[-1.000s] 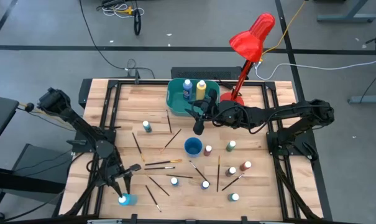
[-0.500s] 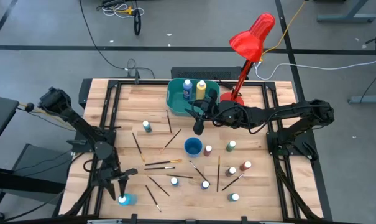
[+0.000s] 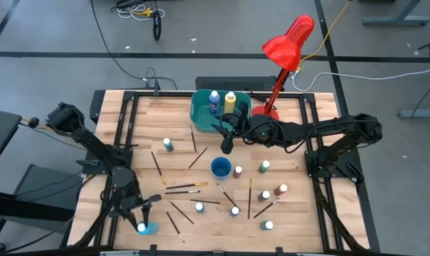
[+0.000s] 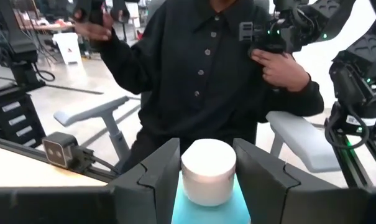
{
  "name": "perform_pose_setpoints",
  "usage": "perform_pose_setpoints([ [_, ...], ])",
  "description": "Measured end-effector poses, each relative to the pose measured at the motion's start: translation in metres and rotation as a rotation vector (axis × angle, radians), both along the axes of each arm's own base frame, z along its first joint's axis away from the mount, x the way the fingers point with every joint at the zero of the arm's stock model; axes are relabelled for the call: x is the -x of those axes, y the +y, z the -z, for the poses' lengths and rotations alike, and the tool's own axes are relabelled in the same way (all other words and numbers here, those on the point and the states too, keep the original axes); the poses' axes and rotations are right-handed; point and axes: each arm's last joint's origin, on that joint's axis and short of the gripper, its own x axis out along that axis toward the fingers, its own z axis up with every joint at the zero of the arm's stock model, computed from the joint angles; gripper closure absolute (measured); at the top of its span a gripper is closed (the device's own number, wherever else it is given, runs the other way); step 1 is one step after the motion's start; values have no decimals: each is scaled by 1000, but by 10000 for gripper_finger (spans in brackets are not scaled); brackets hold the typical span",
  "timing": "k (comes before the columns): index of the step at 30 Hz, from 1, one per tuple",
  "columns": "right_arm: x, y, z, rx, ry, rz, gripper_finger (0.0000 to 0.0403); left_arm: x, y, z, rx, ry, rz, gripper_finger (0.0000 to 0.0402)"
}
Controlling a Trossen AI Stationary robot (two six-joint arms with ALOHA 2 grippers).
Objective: Pick & Place Paint Supplies
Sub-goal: Put the light blue paint bottle into the green bin
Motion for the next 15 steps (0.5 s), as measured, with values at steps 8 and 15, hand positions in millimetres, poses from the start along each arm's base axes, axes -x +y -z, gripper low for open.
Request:
perform_pose_setpoints([
  [8,0,3,0,0,-1,-10,248,-11,-10,5,-30,37,8,242],
  [15,0,3,0,0,-1,-12,248,-14,-12,4,-31,37,-11,273],
])
